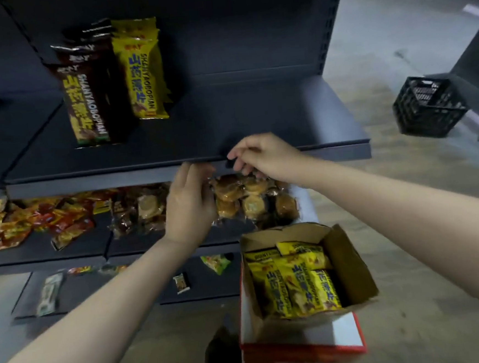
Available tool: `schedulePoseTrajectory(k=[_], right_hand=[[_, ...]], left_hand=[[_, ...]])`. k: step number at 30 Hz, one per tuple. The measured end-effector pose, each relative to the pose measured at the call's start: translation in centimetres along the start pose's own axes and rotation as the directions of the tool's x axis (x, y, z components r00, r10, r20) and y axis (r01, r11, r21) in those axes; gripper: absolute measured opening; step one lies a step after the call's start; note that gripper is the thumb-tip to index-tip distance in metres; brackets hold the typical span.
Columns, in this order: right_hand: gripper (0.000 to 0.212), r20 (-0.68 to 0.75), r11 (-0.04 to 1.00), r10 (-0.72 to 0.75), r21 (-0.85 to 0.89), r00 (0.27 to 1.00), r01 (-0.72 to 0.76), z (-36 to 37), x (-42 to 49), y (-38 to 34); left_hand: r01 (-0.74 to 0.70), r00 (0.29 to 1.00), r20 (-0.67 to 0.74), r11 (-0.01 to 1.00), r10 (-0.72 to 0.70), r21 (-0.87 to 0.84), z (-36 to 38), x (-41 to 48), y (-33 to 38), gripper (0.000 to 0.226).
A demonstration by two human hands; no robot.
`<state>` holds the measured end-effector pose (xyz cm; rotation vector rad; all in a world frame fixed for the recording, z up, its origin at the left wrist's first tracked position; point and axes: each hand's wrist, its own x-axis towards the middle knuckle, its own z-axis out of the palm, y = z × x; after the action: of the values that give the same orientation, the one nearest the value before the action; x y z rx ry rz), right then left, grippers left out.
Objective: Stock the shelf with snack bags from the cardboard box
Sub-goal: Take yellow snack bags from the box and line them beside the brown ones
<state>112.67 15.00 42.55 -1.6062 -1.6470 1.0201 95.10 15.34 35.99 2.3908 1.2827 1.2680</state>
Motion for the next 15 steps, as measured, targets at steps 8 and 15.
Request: schedulePoseTrajectory(k=[8,15], right_hand=[[0.027,0.178,0.965,0.214,-0.193,0.961,-0.179,1.8,-6.7,11.8],[0.024,0.186,0.759,0.636,-0.325,0.749,-0.564,5.9,-8.6,24.1]], left_hand=[[0.263,0.671,0.67,0.947,-0.317,0.185,10.0,-9.0,3.1,0.036],[0.447,0.284,0.807,0.816,-0.518,0.367,15.6,-13.0,3.4,0.028]])
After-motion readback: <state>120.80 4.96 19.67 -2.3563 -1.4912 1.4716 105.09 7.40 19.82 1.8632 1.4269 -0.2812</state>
